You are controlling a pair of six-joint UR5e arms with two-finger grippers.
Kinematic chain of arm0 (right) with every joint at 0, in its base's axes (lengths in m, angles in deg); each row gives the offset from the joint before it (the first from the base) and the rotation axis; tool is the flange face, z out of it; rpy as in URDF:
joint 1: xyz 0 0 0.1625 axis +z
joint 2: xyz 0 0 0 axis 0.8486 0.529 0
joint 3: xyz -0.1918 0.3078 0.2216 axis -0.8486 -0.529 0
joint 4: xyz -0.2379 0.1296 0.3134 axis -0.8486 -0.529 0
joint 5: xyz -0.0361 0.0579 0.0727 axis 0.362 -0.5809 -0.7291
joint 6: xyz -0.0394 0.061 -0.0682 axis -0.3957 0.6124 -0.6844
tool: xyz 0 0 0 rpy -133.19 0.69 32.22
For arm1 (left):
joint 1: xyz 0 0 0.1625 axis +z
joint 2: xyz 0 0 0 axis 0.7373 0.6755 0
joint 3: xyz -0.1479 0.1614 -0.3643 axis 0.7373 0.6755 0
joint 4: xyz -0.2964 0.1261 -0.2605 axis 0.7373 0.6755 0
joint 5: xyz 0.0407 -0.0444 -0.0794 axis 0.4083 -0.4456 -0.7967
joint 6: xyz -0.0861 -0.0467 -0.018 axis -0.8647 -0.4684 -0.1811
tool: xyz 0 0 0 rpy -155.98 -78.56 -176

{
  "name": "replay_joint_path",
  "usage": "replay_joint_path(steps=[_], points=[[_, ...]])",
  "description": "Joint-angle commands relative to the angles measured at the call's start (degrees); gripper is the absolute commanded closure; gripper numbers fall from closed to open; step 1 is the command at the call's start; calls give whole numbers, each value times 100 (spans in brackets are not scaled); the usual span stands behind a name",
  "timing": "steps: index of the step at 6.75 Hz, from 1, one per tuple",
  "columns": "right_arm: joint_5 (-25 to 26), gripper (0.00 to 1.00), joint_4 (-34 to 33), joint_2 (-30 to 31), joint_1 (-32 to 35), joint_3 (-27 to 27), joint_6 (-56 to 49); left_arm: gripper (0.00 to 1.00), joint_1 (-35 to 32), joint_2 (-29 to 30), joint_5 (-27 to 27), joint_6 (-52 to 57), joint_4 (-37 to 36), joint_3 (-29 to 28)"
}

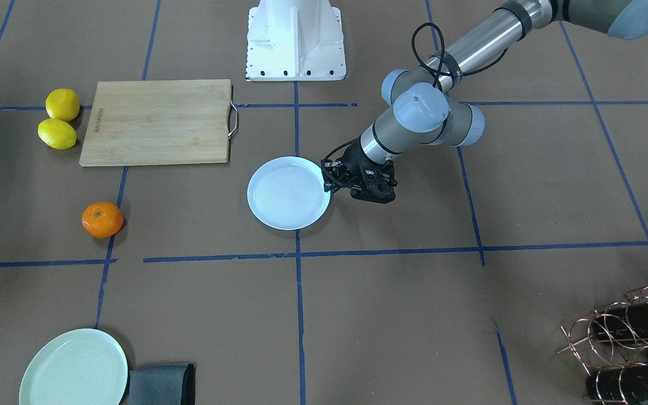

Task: Pick orange to plate
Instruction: 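Slide the white plate with the left gripper toward the table center, then hold the plate with the left gripper while the right gripper grasps the orange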

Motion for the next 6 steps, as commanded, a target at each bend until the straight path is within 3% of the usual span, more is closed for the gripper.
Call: replay_joint_path(steps=[1, 3, 4, 6], points=[[154, 0, 48, -262, -633, 268, 1455, 1, 0, -43, 130, -387, 474, 8], [1353, 0, 1612, -377, -1827, 332, 3989, 1, 53, -61, 166, -670, 468, 157], [1795, 0, 2187, -386, -2294, 166, 4744, 1, 62, -61, 175, -767, 468, 227], [2245, 0, 2500, -683, -2806, 121, 5670, 1, 71, -52, 175, -777, 468, 228]])
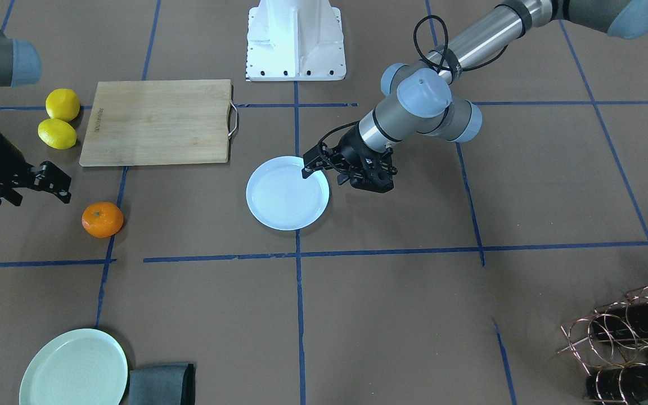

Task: Pick orange to plate
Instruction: 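Hold the plate with the left gripper while the right gripper grasps the orange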

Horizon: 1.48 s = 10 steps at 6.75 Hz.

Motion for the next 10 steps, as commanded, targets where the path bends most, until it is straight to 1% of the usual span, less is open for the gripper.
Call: replay_joint_path(steps=[1, 3, 5, 7, 9, 10], points=[[475, 0, 205, -194, -450, -94, 625, 1, 11, 7, 2, -23, 1, 10], [512, 0, 205, -203, -530, -227, 590, 1, 55, 7, 124, -23, 9, 10], [503, 0, 205, -387, -600, -472, 608, 1, 55, 7, 125, -23, 9, 18], [503, 0, 213, -431, -653, -587, 581, 1, 55, 7, 125, -23, 9, 36], [503, 0, 213, -668, -688, -893, 573, 1, 55, 7, 125, -23, 9, 62], [503, 0, 213, -669, -688, -930, 564, 1, 55, -2, 125, -23, 9, 62]])
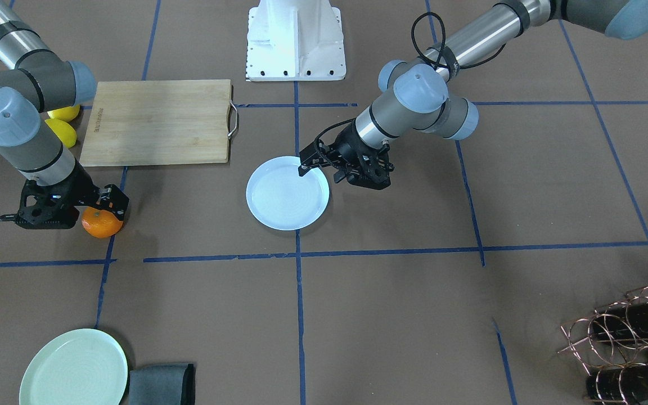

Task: Pick orange to plate
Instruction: 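Hold the plate with the left gripper while the right gripper grasps the orange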

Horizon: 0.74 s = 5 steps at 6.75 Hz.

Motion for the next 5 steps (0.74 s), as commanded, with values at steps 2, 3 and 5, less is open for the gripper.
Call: replay_joint_path(steps=[2, 3, 5], points=[[35, 1, 0, -58, -95, -198, -8, 1, 0, -7, 0, 0, 0, 4], [52, 12, 0, -49, -95, -250, 1, 1, 0, -7, 0, 0, 0, 13], [-17, 87, -9, -84, -113, -147, 63, 1, 0, 2, 0, 0, 0, 13]])
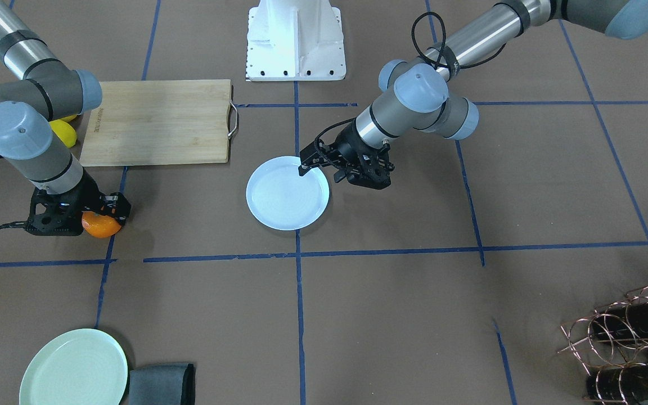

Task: Pick orange to plate
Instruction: 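Hold the plate with the left gripper while the right gripper grasps the orange, then carry the orange with the right gripper onto the white plate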

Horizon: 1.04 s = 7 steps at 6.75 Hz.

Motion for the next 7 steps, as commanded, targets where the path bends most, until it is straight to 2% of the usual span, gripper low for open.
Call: replay_joint_path(steps=[1, 2, 3, 4, 6, 7], points=[[-57, 100, -20, -152, -8, 257, 59, 1, 0, -1, 0, 0, 0, 127], [-144, 100, -55, -632, -77, 302, 590, 1, -26, -349, 0, 9, 0, 772], [-136, 100, -82, -1168, -426, 251, 1474, 1, -44, -649, -9, 44, 44, 1231], [21, 100, -65, -1573, -795, 189, 2188, 1, -61, -660, 0, 53, 148, 1218], [696, 100, -38, -2356, -1385, -187, 2939, 1, -79, -687, 0, 70, 150, 1200], [856, 100, -30, -2473, -1570, -337, 3029, 1, -79, -696, 0, 53, 150, 1200]])
